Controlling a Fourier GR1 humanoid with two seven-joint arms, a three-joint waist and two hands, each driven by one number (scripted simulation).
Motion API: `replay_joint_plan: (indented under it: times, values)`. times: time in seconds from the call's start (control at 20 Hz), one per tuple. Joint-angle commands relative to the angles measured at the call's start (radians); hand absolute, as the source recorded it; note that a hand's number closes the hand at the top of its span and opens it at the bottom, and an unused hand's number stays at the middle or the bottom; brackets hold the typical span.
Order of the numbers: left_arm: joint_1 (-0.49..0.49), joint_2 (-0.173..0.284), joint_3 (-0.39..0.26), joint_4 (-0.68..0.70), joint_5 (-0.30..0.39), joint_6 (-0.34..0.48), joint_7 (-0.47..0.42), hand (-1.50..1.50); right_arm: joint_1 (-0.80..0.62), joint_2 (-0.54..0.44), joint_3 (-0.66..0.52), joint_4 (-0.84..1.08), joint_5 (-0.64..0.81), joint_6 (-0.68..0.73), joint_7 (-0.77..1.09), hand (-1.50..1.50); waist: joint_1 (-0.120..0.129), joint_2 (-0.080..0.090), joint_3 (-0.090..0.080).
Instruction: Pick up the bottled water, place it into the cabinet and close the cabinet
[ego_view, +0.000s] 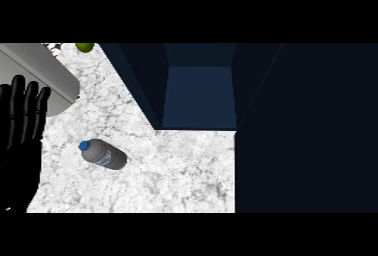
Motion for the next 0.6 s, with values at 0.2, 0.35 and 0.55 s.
replay_joint_plan:
  times: [0.2,0.35,0.55]
  values:
    - [0.021,0.172,0.166,0.070,0.443,-0.351,-0.034,-1.50,0.105,0.007,0.018,-0.087,0.009,0.008,-0.012,-1.50,-0.020,-0.010,-0.016]
    - [0.112,0.146,0.084,0.123,0.610,-0.437,0.068,-1.50,0.118,-0.017,0.107,-0.089,-0.051,0.105,0.030,-1.50,-0.006,-0.010,-0.016]
    - [0.111,0.305,0.245,0.196,0.859,-0.551,0.143,-1.50,0.166,-0.019,0.154,-0.218,-0.061,0.104,0.115,-1.50,-0.017,-0.010,-0.014]
